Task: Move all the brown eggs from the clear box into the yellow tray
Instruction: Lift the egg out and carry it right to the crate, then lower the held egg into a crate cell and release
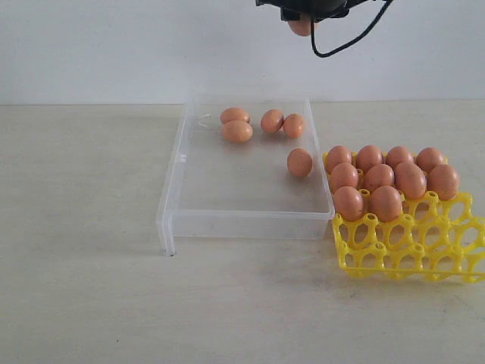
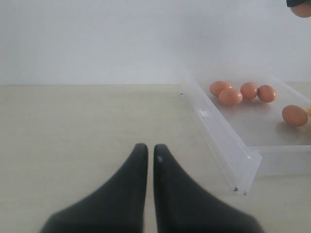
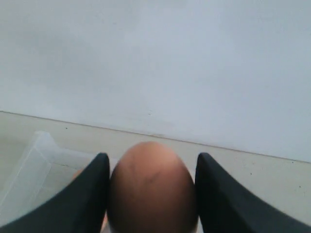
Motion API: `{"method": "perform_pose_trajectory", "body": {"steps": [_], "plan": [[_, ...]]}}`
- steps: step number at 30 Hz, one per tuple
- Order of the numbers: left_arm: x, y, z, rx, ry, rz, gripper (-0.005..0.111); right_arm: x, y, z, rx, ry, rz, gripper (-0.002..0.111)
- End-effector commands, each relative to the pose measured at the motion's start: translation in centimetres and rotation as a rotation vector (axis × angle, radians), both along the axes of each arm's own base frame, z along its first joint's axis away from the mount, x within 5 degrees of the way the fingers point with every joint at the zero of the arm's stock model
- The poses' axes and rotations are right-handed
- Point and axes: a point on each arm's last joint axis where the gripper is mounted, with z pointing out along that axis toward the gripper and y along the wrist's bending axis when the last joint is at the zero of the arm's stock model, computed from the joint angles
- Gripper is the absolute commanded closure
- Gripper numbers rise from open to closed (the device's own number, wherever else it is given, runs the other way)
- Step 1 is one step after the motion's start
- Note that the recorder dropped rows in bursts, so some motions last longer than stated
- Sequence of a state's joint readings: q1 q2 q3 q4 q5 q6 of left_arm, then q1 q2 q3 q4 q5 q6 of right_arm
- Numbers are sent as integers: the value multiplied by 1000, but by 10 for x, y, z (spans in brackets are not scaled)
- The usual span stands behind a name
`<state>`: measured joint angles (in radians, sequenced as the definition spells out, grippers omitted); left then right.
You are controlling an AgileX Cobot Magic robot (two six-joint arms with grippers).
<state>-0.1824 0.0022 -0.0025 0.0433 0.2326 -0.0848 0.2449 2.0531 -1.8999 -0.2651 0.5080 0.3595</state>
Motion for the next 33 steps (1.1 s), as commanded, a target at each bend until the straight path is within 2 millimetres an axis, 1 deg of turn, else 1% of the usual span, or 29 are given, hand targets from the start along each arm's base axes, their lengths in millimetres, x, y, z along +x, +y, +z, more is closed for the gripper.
{"method": "perform_pose_trajectory", "body": {"steps": [1, 2, 3, 4, 5, 6, 8, 9, 10, 11, 13, 14, 15, 16, 19, 22, 26, 30, 33], "plan": [[0, 0, -1, 0, 0, 3, 103, -25, -18, -18, -2, -118, 49, 108], [0, 0, -1, 0, 0, 3, 103, -36, -35, -33, 59, -121, 15, 108], [0, 0, -1, 0, 0, 3, 103, -46, -51, -41, 110, -134, -18, 108], [0, 0, -1, 0, 0, 3, 103, -59, -65, -54, 151, -142, -40, 108], [0, 0, -1, 0, 0, 3, 103, -78, -82, -62, 203, -191, -57, 108], [0, 0, -1, 0, 0, 3, 103, -89, -91, -65, 234, -222, -67, 108], [0, 0, -1, 0, 0, 3, 103, -125, -111, -69, 283, -312, -57, 108], [0, 0, -1, 0, 0, 3, 103, -150, -120, -70, 301, -368, 0, 108], [0, 0, -1, 0, 0, 3, 103, -162, -124, -72, 343, -385, 31, 108], [0, 0, -1, 0, 0, 3, 103, -180, -130, -77, 404, -399, 92, 108], [0, 0, -1, 0, 0, 3, 103, -197, -139, -79, 502, -424, 183, 108], [0, 0, -1, 0, 0, 3, 103, -209, -146, -78, 560, -441, 262, 108], [0, 0, -1, 0, 0, 3, 103, -216, -157, -81, 576, -410, 293, 108], [0, 0, -1, 0, 0, 3, 103, -219, -167, -85, 577, -377, 277, 108], [0, 0, -1, 0, 0, 3, 103, -225, -191, -85, 561, -325, 249, 108], [0, 0, -1, 0, 0, 3, 103, -227, -202, -84, 564, -261, 259, 108], [0, 0, -1, 0, 0, 3, 103, -232, -193, -91, 545, -44, 380, 108], [0, 0, -1, 0, 0, 3, 103, -232, -179, -96, 515, 37, 471, 108], [0, 0, -1, 0, 0, 3, 103, -221, -175, -110, 410, 102, 393, 108]]}}
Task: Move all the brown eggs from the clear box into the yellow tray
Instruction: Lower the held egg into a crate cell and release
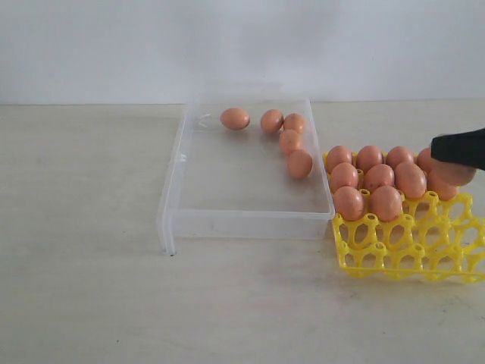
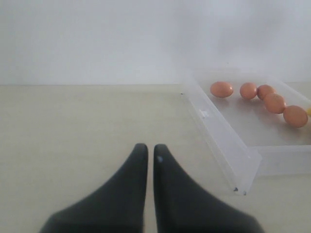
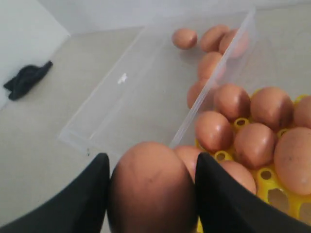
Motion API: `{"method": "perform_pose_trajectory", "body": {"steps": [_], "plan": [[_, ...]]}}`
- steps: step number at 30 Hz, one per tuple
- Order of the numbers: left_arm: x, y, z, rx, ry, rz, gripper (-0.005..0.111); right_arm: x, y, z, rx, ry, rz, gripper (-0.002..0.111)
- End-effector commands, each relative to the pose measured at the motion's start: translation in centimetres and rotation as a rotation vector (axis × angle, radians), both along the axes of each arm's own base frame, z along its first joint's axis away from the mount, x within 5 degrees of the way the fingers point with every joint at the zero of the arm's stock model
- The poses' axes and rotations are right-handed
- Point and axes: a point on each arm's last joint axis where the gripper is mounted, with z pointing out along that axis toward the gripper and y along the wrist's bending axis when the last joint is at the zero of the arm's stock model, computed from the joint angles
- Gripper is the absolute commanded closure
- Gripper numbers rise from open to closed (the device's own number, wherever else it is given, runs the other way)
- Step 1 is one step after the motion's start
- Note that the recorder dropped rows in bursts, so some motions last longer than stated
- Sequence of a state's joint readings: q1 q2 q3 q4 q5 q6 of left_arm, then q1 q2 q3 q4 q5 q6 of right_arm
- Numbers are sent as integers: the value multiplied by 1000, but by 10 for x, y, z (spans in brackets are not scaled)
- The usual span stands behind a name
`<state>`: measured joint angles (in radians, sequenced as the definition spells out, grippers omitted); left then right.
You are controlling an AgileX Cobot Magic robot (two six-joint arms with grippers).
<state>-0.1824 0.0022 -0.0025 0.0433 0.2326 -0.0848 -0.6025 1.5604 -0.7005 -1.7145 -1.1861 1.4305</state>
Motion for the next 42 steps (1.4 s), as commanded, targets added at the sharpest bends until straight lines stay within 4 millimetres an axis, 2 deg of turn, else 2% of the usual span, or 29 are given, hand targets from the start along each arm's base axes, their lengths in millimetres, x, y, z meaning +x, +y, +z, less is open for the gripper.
{"method": "perform_pose_trajectory", "body": {"steps": [1, 5, 7, 13, 20, 24, 28, 38, 42], "plan": [[0, 0, -1, 0, 0, 3, 103, 14, 8, -17, -130, 78, -29, 108], [0, 0, -1, 0, 0, 3, 103, 23, 24, -39, -190, 65, 94, 108], [0, 0, -1, 0, 0, 3, 103, 25, 24, -49, -236, 53, 124, 108], [0, 0, -1, 0, 0, 3, 103, 31, 19, -69, -229, 94, 91, 108], [0, 0, -1, 0, 0, 3, 103, 38, 17, -69, -236, 13, 49, 108], [0, 0, -1, 0, 0, 3, 103, 40, 14, -69, -313, -41, 48, 108], [0, 0, -1, 0, 0, 3, 103, 42, 8, -73, -383, -35, 8, 108], [0, 0, -1, 0, 0, 3, 103, 46, 4, -71, -378, -58, -54, 108], [0, 0, -1, 0, 0, 3, 103, 50, 3, -86, -308, -15, -92, 108]]}}
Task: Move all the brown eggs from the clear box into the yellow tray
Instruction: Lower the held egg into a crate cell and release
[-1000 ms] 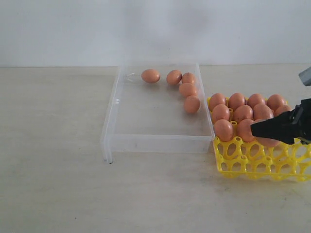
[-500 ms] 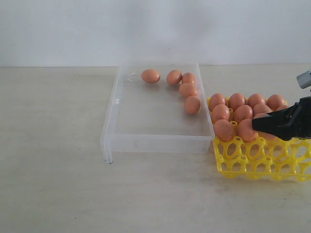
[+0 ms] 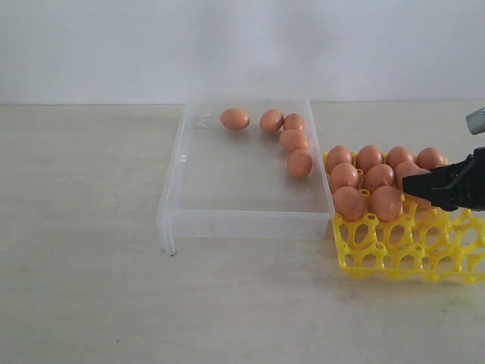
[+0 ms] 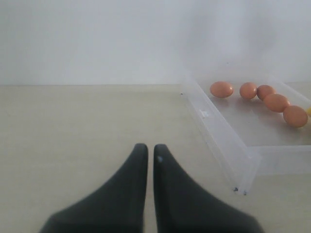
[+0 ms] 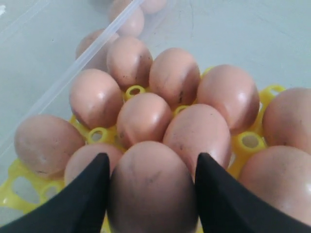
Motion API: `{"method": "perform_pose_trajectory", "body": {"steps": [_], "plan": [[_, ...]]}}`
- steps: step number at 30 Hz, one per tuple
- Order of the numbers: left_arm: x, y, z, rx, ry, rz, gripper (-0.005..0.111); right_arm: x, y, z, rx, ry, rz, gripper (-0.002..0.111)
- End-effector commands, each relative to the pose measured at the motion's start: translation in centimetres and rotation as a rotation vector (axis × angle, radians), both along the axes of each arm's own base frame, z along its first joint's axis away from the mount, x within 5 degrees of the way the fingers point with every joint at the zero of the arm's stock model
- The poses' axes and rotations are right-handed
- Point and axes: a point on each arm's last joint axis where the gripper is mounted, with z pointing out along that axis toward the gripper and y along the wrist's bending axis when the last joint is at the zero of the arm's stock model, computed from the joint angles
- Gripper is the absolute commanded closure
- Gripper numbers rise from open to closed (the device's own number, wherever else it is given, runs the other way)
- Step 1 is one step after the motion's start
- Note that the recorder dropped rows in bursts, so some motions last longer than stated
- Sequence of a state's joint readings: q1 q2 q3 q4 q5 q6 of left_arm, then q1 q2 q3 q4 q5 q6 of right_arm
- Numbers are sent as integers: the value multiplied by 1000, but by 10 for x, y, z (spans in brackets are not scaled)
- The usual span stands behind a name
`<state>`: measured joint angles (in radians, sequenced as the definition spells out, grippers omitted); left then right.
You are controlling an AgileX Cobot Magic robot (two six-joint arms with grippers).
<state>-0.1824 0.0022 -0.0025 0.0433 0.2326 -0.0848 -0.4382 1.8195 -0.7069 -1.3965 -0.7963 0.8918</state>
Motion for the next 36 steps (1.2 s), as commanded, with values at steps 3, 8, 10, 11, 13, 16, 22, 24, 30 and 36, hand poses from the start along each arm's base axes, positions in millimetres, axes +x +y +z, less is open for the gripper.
{"method": "perform_pose_trajectory", "body": {"steps": [3, 8, 10, 11, 13, 16, 22, 24, 30, 36], "plan": [[0, 0, -1, 0, 0, 3, 103, 3, 4, -14, 72, 4, 18, 108], [0, 0, -1, 0, 0, 3, 103, 5, 1, -16, 62, -10, -10, 108], [0, 0, -1, 0, 0, 3, 103, 5, 1, -16, 58, -7, -15, 108], [0, 0, -1, 0, 0, 3, 103, 5, 0, -16, 58, -5, -17, 108], [0, 0, -1, 0, 0, 3, 103, 5, 0, -16, 62, -2, -20, 108], [0, 0, -1, 0, 0, 3, 103, 5, 1, -16, 80, 9, -27, 101], [0, 0, -1, 0, 0, 3, 103, 5, 1, -17, 86, 16, -28, 63], [0, 0, -1, 0, 0, 3, 103, 5, 1, -17, 86, 16, -28, 59], [0, 0, -1, 0, 0, 3, 103, 5, 1, -16, 102, 12, -37, 60], [0, 0, -1, 0, 0, 3, 103, 6, 8, -8, 181, -52, 17, 60]]}}
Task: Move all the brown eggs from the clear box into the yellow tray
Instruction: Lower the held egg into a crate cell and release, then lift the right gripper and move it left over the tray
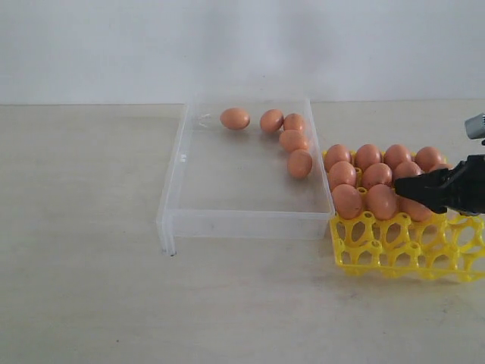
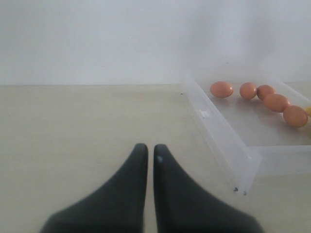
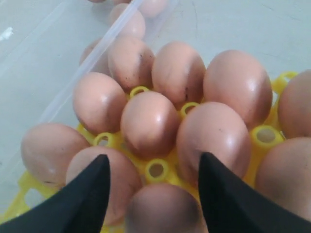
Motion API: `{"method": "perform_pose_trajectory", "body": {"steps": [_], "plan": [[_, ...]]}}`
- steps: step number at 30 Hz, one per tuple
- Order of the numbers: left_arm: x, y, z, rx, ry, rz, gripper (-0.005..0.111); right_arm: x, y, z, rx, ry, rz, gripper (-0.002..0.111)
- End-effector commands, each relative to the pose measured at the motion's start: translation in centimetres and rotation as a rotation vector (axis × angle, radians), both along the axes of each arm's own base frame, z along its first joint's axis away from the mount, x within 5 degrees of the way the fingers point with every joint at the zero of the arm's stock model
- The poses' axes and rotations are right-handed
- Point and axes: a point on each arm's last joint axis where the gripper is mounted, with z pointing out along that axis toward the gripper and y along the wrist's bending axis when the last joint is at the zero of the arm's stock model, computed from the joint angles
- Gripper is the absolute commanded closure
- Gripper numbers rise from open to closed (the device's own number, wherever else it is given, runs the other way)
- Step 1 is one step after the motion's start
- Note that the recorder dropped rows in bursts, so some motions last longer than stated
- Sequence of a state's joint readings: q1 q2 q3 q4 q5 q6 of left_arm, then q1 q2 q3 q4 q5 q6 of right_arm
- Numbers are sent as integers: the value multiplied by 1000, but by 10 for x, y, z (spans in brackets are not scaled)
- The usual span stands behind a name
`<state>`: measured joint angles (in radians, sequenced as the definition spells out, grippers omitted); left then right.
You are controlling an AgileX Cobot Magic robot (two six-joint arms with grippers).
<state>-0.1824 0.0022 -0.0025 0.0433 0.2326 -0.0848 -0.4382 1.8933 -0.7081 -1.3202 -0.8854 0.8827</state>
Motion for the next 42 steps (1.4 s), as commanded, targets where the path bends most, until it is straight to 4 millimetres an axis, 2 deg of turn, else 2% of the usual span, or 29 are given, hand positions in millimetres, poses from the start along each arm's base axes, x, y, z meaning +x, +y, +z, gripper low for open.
{"method": "perform_pose_trajectory", "body": {"steps": [1, 6, 8, 10, 11, 12, 14, 16, 17, 18, 19, 20, 21, 22, 23, 24, 25, 26, 30, 34, 40, 42], "plan": [[0, 0, -1, 0, 0, 3, 103, 1, 6, 8, 81, -68, 41, 60], [0, 0, -1, 0, 0, 3, 103, 3, 14, 28, 251, -221, 83, 61], [0, 0, -1, 0, 0, 3, 103, 7, 15, 35, 282, -240, 44, 70], [0, 0, -1, 0, 0, 3, 103, 9, 23, 49, 335, -238, 38, 91], [0, 0, -1, 0, 0, 3, 103, 11, 29, 56, 347, -244, 53, 104], [0, 0, -1, 0, 0, 3, 103, 12, 34, 63, 359, -249, 69, 108], [0, 0, -1, 0, 0, 3, 103, 15, 50, 82, 345, -303, 132, 109], [0, 0, -1, 0, 0, 3, 103, 19, 80, 117, 279, -439, 273, 109], [0, 0, -1, 0, 0, 3, 103, 27, 103, 132, 89, -442, 280, 109], [0, 0, -1, 0, 0, 3, 103, 33, 114, 139, -64, -409, 235, 109], [0, 0, -1, 0, 0, 3, 103, 42, 128, 152, -386, -322, 55, 109], [0, 0, -1, 0, 0, 3, 103, 45, 134, 158, -551, -266, -92, 109], [0, 0, -1, 0, 0, 3, 103, 47, 145, 169, -839, -194, -283, 109], [0, 0, -1, 0, 0, 3, 103, 49, 151, 172, -911, -167, -286, 109], [0, 0, -1, 0, 0, 3, 103, 56, 172, 174, -939, -54, -157, 109], [0, 0, -1, 0, 0, 3, 103, 63, 190, 175, -825, 106, -6, 109], [0, 0, -1, 0, 0, 3, 103, 66, 198, 175, -754, 215, 65, 109], [0, 0, -1, 0, 0, 3, 103, 80, 214, 179, -617, 319, 137, 109], [0, 0, -1, 0, 0, 3, 103, 128, 239, 181, -485, 354, 87, 109], [0, 0, -1, 0, 0, 3, 103, 140, 243, 166, -504, 400, 82, 102], [0, 0, -1, 0, 0, 3, 103, 144, 244, 138, -489, 545, 27, 67], [0, 0, -1, 0, 0, 3, 103, 145, 245, 134, -462, 571, -14, 63]]}}
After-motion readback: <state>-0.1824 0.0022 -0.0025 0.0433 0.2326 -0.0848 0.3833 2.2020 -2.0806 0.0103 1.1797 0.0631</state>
